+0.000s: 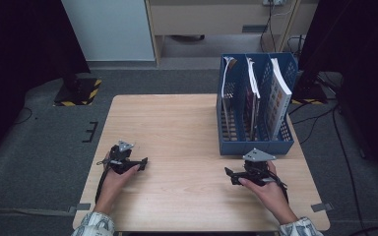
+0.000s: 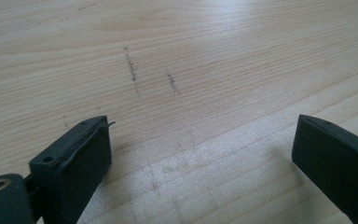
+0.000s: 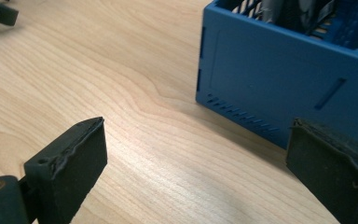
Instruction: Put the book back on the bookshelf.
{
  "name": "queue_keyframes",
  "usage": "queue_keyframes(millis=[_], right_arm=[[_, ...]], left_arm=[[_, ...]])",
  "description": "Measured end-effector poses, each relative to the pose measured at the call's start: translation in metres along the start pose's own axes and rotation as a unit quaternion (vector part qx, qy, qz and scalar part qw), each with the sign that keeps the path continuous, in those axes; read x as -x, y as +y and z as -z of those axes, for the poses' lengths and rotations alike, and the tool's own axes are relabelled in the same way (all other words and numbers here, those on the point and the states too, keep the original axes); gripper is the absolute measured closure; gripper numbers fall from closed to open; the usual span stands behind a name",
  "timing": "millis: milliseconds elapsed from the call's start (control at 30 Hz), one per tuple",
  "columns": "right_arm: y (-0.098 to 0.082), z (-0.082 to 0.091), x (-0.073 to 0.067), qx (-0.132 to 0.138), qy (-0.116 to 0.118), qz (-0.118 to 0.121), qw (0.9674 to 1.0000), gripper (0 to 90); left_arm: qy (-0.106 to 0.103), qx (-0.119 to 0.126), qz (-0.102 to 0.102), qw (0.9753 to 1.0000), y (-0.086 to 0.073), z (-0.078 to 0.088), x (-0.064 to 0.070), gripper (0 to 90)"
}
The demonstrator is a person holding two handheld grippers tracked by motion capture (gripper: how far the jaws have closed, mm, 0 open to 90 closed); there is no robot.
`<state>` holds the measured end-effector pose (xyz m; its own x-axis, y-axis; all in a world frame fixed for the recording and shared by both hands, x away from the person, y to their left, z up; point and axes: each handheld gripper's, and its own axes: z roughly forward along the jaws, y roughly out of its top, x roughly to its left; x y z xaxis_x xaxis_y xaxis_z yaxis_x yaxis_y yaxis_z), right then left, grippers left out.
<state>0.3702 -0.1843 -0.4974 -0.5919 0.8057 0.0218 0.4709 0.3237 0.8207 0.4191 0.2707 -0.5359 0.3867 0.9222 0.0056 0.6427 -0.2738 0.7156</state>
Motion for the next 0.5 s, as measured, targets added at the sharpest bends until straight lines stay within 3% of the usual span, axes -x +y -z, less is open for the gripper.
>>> queue_keyframes(millis=[500], right_arm=[[-0.002,-0.015,-0.008,-0.026,0.015,0.014,0.9994,5.9]], left_arm=[[0.001,-0.005,-0.002,1.0,0.0,-0.001,0.001,4.3]])
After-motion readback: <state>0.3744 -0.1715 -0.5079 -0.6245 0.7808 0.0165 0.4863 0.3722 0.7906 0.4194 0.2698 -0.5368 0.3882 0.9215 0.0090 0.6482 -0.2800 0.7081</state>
